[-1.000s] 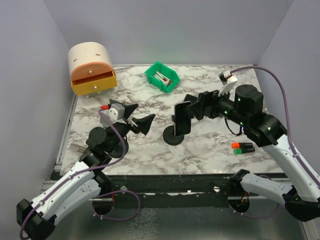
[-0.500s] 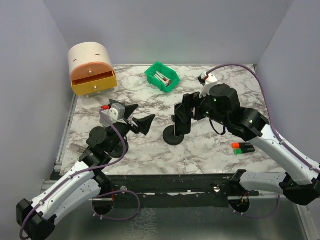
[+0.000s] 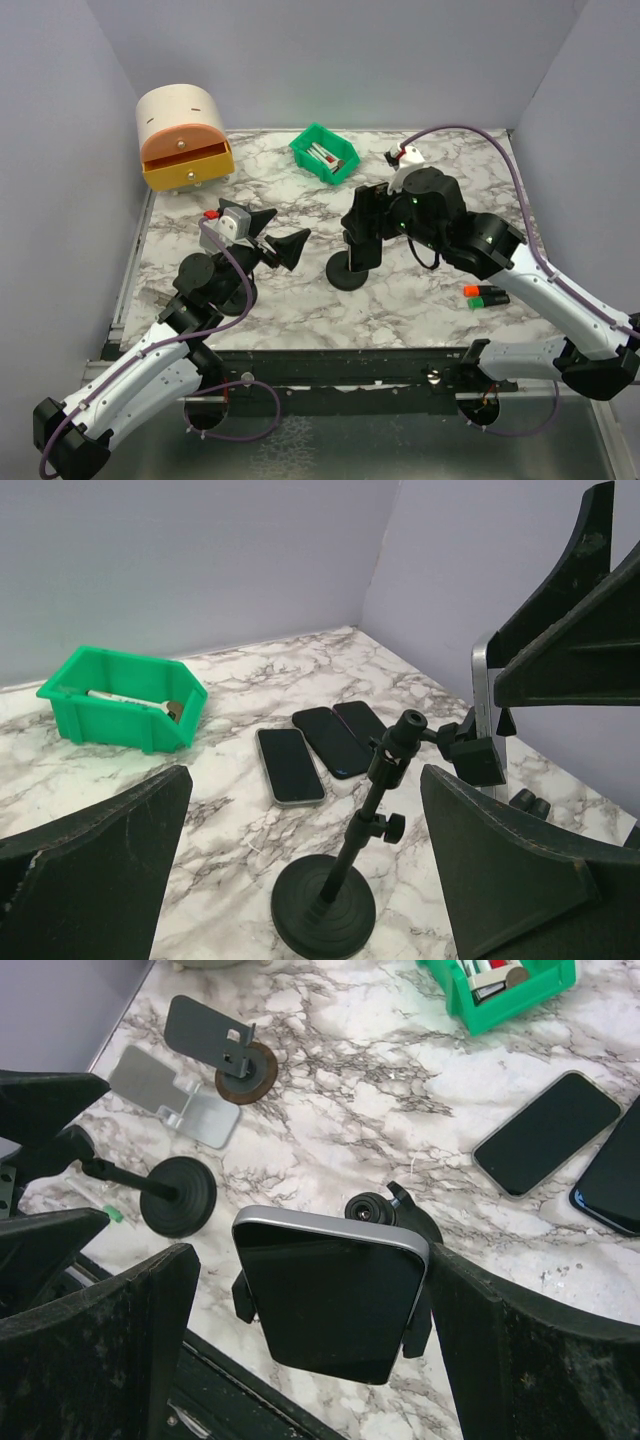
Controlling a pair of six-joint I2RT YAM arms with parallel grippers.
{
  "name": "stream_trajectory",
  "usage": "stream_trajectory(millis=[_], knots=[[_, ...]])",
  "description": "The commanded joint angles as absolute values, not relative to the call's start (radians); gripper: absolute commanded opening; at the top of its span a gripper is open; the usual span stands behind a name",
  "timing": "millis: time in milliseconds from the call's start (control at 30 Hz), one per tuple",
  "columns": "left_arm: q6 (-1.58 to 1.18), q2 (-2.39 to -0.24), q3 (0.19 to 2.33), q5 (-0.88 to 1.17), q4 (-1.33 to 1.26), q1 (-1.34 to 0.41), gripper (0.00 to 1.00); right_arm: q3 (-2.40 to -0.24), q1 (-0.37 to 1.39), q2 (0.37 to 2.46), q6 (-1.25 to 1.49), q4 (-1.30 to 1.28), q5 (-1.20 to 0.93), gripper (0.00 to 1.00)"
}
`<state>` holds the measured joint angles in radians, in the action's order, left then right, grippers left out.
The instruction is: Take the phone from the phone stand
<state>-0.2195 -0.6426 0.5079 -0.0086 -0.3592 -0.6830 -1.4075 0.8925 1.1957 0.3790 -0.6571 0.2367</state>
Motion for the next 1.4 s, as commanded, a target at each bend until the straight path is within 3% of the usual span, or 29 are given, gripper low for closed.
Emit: stream_trajectory(millis=[0,533,900,1167,1367], knots=[[-0.216,-0.634,0.509,-0.014,-0.356,-0.683,0.97,-1.453,0.908,1.221,0.416,-0.716,0.334,1.00],[-0.217,-0.631,0.511,-0.020,-0.347,-0.683,0.97,-1.482,0.975,1.268,0.470,-0.761,0.455,0.99],[-0.222,-0.629,0.512,-0.005,-0.345,-0.683,0.97,-1.483,0.978,1.279,0.479,-0.760,0.473,0.89],[-0.235,-0.637,0.521,0.087,-0.345,-0.684,0.97,-1.469,0.978,1.272,0.461,-0.737,0.451,0.75],[-0.329,-0.666,0.533,0.197,-0.345,-0.686,0.97,-1.446,0.977,1.258,0.453,-0.725,0.445,0.51]])
